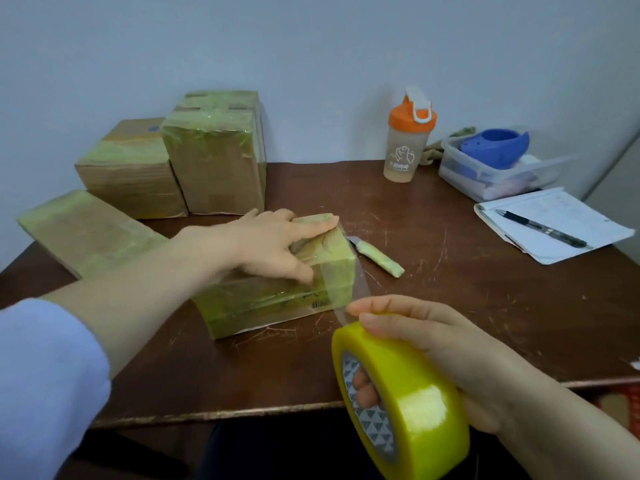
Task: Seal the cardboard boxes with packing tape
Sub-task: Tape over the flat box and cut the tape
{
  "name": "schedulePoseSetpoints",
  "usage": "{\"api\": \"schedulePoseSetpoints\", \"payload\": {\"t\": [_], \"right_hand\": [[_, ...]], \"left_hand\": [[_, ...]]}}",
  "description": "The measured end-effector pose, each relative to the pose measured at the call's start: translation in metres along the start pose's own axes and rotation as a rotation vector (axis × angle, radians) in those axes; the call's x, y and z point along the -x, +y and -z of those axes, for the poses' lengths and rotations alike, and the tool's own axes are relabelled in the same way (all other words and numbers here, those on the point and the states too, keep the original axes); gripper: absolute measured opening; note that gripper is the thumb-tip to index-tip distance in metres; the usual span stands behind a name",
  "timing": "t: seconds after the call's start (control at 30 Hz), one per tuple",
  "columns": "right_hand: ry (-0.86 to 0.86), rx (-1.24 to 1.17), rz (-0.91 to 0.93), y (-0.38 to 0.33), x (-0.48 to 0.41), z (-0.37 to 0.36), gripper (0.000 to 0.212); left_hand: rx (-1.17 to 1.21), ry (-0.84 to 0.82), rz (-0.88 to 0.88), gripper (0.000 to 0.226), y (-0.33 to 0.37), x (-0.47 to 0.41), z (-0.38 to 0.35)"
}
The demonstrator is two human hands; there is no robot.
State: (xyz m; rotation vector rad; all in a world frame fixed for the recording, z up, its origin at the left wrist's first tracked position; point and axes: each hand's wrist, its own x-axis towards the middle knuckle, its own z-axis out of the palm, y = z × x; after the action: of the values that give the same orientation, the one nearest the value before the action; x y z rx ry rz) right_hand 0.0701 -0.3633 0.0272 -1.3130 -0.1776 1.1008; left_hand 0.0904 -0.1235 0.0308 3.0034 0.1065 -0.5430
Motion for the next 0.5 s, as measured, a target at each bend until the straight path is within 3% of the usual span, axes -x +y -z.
{"api": "schedulePoseSetpoints", "payload": {"t": [0.07, 0.13, 0.23, 0.37, 0.43, 0.5], "right_hand": [[-0.006, -0.007, -0.016, -0.001, -0.003, 0.0, 0.04], [-0.021, -0.007, -0.023, 0.0, -0.005, -0.001, 0.041], [-0.035, 0.005, -0.033, -0.002, -0.009, 0.001, 0.043], [-0.032, 0.044, -0.024, -0.008, -0.013, 0.008, 0.044], [-0.046, 0.046, -0.015, -0.011, -0.014, 0.009, 0.042], [-0.065, 0.029, -0.011, -0.011, -0.014, 0.01, 0.041]], "left_hand": [[0.115, -0.061, 0.001, 0.087, 0.006, -0.006, 0.012], [0.133, 0.065, -0.04, 0.08, 0.02, -0.016, 0.014], [-0.025, 0.25, -0.132, 0.079, 0.038, -0.027, -0.008], [-0.071, 0.362, -0.206, 0.025, 0.043, -0.032, -0.023], [-0.086, 0.355, -0.246, 0.026, 0.043, -0.032, -0.021], [-0.09, 0.321, -0.256, 0.058, 0.045, -0.028, -0.023]]}}
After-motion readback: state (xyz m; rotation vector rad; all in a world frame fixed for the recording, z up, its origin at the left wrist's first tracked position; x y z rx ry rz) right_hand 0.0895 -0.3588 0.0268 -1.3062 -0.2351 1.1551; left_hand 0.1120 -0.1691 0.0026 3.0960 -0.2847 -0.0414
